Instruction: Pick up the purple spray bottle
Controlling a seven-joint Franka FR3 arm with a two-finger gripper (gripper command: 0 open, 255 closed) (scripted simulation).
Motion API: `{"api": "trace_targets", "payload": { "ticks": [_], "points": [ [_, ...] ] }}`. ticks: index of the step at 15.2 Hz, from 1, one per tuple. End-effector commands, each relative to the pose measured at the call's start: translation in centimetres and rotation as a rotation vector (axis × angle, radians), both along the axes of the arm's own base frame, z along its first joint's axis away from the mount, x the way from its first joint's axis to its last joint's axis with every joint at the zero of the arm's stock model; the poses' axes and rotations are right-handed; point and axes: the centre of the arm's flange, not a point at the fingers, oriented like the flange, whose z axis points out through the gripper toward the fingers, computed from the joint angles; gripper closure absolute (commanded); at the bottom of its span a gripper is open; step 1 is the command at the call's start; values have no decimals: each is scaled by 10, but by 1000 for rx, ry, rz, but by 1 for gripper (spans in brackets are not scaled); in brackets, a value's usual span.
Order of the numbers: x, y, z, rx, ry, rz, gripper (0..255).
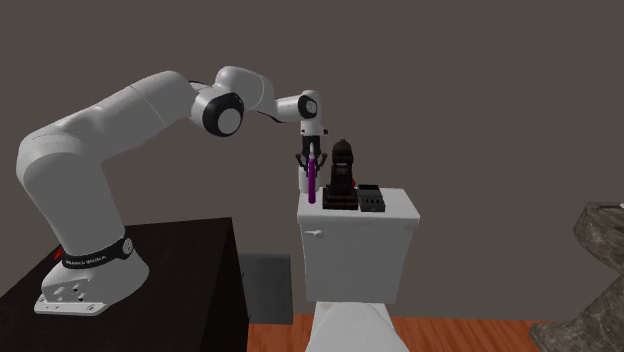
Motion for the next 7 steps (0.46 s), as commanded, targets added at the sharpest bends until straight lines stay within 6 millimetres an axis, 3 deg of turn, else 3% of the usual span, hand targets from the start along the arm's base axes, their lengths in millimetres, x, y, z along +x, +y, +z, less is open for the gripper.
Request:
{"api": "trace_targets", "payload": {
  "ticks": [1, 5, 7],
  "points": [
    [0, 0, 11, 0, 0, 0, 255],
    [0, 0, 32, 0, 0, 0, 255],
    [0, 0, 33, 0, 0, 0, 255]
  ]
}}
